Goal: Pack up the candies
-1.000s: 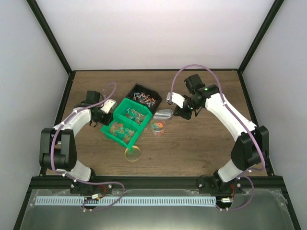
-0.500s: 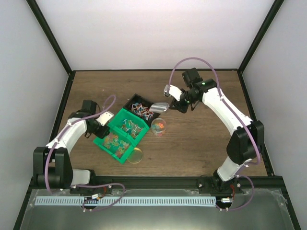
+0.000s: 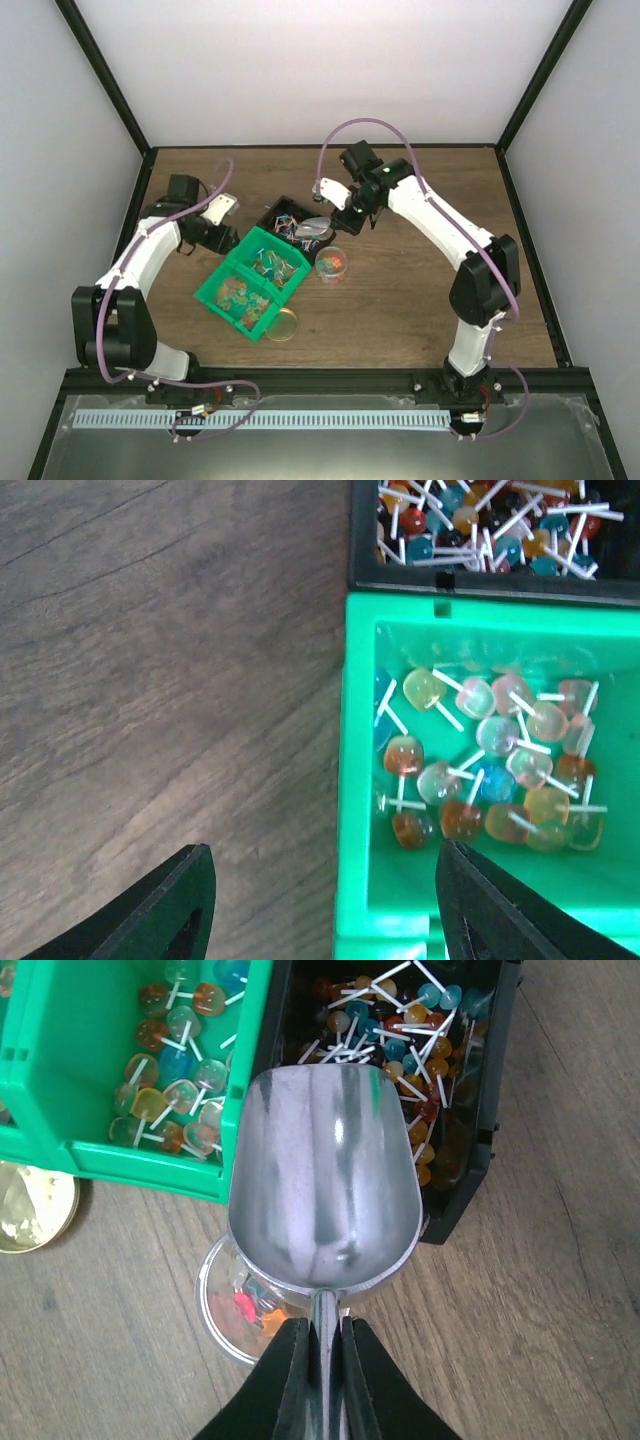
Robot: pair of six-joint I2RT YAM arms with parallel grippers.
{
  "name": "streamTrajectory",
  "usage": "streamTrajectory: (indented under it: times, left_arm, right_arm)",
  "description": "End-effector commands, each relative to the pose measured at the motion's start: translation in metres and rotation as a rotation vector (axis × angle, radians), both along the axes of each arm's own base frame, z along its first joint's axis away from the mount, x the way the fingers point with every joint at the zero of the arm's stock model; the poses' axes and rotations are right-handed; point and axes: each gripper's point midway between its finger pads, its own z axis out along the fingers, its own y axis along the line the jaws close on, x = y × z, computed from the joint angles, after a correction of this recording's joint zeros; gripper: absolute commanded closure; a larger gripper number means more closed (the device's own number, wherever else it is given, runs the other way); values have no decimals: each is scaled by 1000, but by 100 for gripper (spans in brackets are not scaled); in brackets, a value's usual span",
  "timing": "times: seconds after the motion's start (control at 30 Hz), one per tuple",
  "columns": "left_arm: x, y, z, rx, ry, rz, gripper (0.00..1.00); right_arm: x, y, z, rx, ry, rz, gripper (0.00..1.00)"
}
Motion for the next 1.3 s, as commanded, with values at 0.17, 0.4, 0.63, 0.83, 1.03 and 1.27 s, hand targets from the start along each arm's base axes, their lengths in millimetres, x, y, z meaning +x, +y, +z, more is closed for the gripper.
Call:
streamTrajectory:
  times: [0.17, 0.4, 0.63, 0.83, 1.03, 1.27]
  left_arm:
    - [44, -17, -10, -121, -4, 88, 37]
    - [64, -26, -26, -157, 19, 117, 39]
    - [65, -37, -39, -147, 27, 105, 40]
    - [65, -41, -44, -153, 33, 116, 41]
    - [57, -46, -53, -157, 52, 111, 45]
    - [53, -52, -56, -171, 66, 88, 52]
  right_arm:
    - [13, 5, -11, -146, 10, -82, 99]
    - [20, 4, -22, -229, 0, -73, 99]
    - [25, 14, -38, -307, -12, -34, 99]
    - [23, 20, -51, -362, 16, 4, 99]
    - [24, 24, -73, -395, 49, 10, 99]
    - [22, 34, -94, -377, 112, 11, 99]
